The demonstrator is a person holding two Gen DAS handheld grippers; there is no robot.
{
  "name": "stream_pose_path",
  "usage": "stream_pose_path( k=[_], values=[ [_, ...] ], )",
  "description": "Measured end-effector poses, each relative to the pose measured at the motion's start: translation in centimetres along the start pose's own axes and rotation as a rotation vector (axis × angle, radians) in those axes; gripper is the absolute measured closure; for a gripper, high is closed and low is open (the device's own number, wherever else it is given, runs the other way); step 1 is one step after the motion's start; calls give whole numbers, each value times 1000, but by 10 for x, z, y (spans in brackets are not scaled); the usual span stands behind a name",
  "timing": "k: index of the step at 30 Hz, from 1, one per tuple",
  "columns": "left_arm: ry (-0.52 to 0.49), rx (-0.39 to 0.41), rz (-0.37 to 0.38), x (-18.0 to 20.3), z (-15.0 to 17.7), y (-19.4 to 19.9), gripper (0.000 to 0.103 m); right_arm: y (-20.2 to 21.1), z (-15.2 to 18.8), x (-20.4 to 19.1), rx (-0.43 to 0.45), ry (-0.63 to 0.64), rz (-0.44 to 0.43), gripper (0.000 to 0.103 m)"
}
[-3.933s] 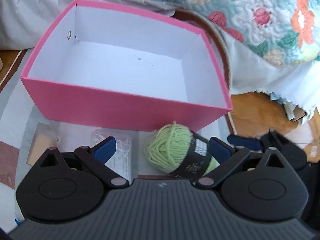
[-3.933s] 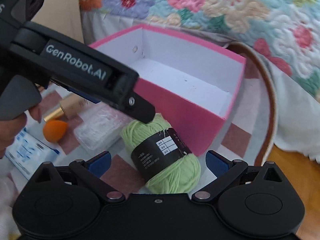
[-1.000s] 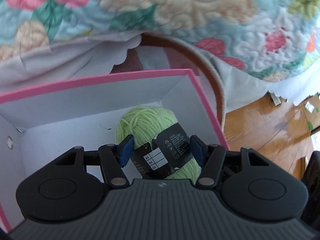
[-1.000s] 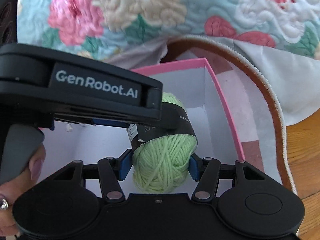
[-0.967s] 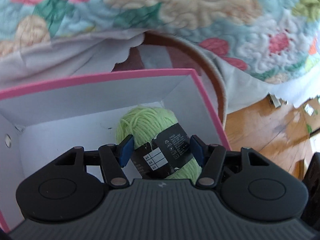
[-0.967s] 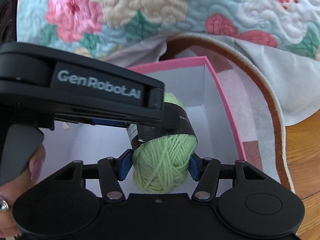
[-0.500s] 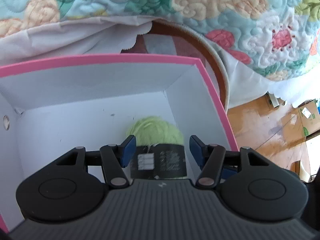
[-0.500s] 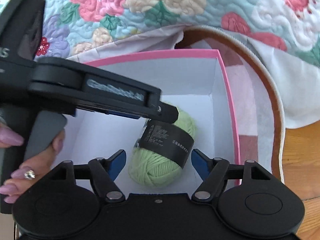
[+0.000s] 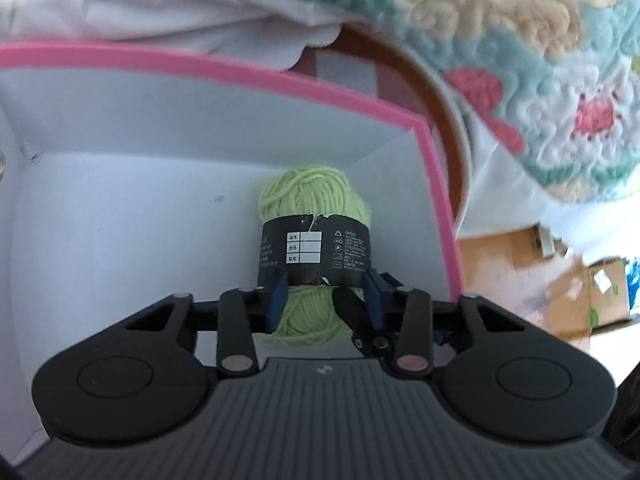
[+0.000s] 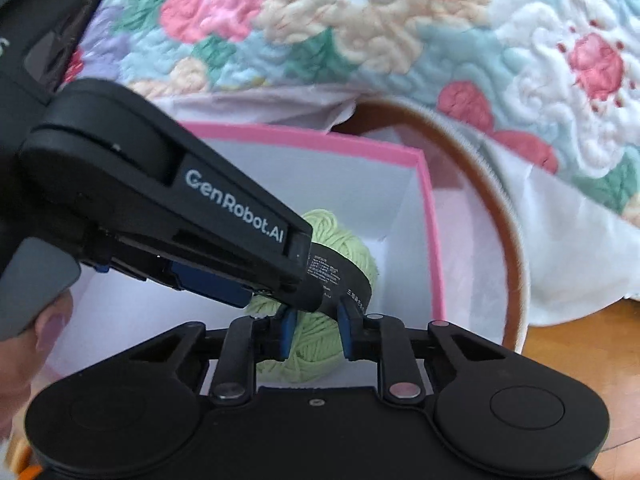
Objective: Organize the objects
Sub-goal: 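Carry the yarn skein into the pink box and lower it, then open the right tool, release the yarn, and withdraw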
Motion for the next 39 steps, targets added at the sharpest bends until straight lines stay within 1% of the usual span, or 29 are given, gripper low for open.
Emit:
stream_pose_path(
  k=[1,2,3,5,7,10,11,13,15,16,17,19,21,22,23,25,27,28,31,33,34,35,38,39],
  values=[
    [13,-6,15,4,-2,-2,69,1,-2,4,4,1,29,78],
    [22,-11,27,8,-4,-4,75,4,-3,7,4,2,54,77],
    [25,-9,31,12,-6,-5,77,9,-5,9,10,-2,60,77],
    [7,10,3,17,-10,-9,78,22,-5,8,33,-12,26,77],
    [18,26,-16,15,-15,-13,78,31,-2,6,28,-22,-15,77],
    [73,21,4,10,-17,-16,78,39,3,5,7,-69,-70,75],
    [73,20,1,9,-16,-15,77,42,4,4,1,-94,-97,75],
    [50,31,-37,7,-12,-9,76,47,7,2,-1,-133,-140,73],
    [20,36,-78,7,-6,1,73,47,9,-3,-12,-172,-179,69],
    [9,39,-89,7,-3,7,68,50,10,-5,-16,-189,-198,69],
    [-4,36,-93,9,1,14,63,53,12,-8,-22,-204,-219,68],
    [-64,12,-121,15,12,31,62,62,15,-16,-27,-219,-248,66],
    [-112,24,-183,19,19,52,60,74,13,-21,-28,-232,-279,64],
    [-136,36,-223,19,23,64,56,81,11,-23,-26,-236,-292,64],
    [-155,42,-241,19,25,76,52,89,9,-24,-22,-233,-296,63],
    [-171,52,-229,22,34,100,49,110,4,-27,-15,-219,-291,60],
    [-184,61,-218,23,37,121,45,135,-3,-30,-6,-206,-303,54],
    [-191,65,-225,24,41,135,42,145,-6,-31,0,-199,-307,53],
    [-237,79,-281,24,53,173,40,185,-15,-35,18,-200,-339,46],
    [-248,81,-299,24,66,204,37,210,-18,-40,26,-195,-370,38],
    [-247,80,-300,23,72,214,35,222,-18,-42,29,-189,-377,35],
    [-250,83,-299,24,77,222,34,233,-17,-45,35,-181,-384,29],
    [-274,106,-285,25,95,248,31,265,-10,-53,42,-141,-397,22],
    [-277,113,-285,24,102,259,30,273,-6,-55,40,-124,-397,18]
  ],
)
Point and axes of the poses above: each gripper's, at about its wrist camera, not at the fingertips, and y roughly against the way its jaws point, x to its right, z to its underside, the point moved 10 cm from there along -y, roughly the way its jaws point, and after that the axes turned 13 degrees about -z, right-handed, at the moved point
